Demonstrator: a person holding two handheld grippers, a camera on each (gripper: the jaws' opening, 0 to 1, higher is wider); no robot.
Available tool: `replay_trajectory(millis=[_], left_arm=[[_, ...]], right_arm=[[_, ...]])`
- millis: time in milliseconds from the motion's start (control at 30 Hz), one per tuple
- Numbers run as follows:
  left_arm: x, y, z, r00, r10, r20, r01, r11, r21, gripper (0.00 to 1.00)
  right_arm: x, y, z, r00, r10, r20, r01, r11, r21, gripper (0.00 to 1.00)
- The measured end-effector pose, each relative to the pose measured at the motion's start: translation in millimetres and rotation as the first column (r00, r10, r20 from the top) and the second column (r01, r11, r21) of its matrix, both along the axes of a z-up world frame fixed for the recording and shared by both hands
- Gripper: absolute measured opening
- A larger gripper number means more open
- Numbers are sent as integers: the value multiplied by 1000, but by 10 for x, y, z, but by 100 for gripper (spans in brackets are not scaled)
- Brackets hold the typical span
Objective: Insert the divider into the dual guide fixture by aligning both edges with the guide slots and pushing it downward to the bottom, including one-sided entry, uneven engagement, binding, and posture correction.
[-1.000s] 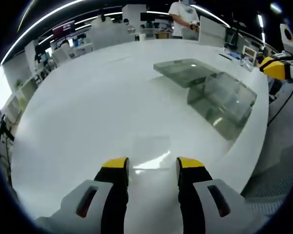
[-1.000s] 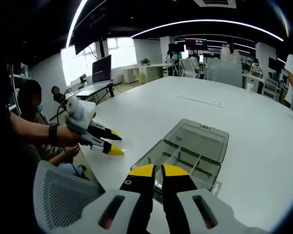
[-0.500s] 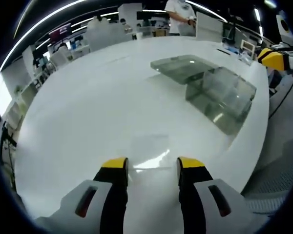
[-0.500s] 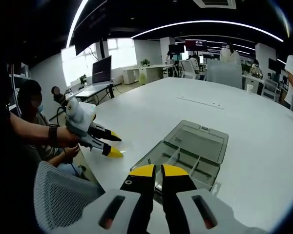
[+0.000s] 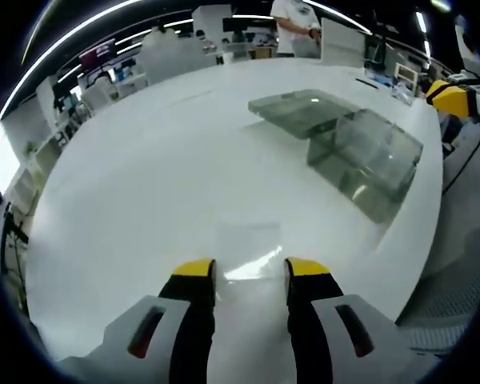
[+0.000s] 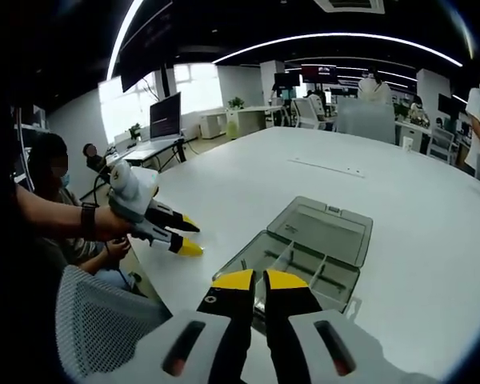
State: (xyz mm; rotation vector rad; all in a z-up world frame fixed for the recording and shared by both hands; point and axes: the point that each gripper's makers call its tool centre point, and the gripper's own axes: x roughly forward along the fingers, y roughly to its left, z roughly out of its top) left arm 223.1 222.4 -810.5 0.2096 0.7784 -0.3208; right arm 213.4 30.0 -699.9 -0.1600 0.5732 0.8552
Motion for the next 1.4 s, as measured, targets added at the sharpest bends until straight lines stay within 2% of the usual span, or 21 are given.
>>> replay_trajectory(millis=[133, 267, 600, 767, 1167, 1400], left_arm=[[3, 0, 3, 1000, 4, 0, -4, 1000, 5, 32], [-1, -6, 16, 1000, 15, -2, -15, 1000, -19, 32], [9, -38, 169, 999, 38, 19, -36, 997, -67, 32], [-23, -116, 277, 999, 43, 17, -41, 992, -122, 32], [-125, -412, 565, 999, -24, 34, 30, 979, -201, 32], [-159, -476, 686, 999, -32, 36, 39, 975, -219, 32]], right_arm=[[12, -3, 9, 1000, -1, 0, 1, 1000, 2, 0], [14, 5, 27, 1000, 4, 6, -4, 1000, 2, 0], [-2, 31, 47, 1000, 27, 16, -27, 1000, 0, 1], [-21, 53, 51, 998, 60, 33, -60, 998, -21, 5], [-73, 127, 107, 984, 159, 78, -153, 985, -76, 6], [-103, 165, 119, 975, 201, 93, -192, 976, -102, 6]])
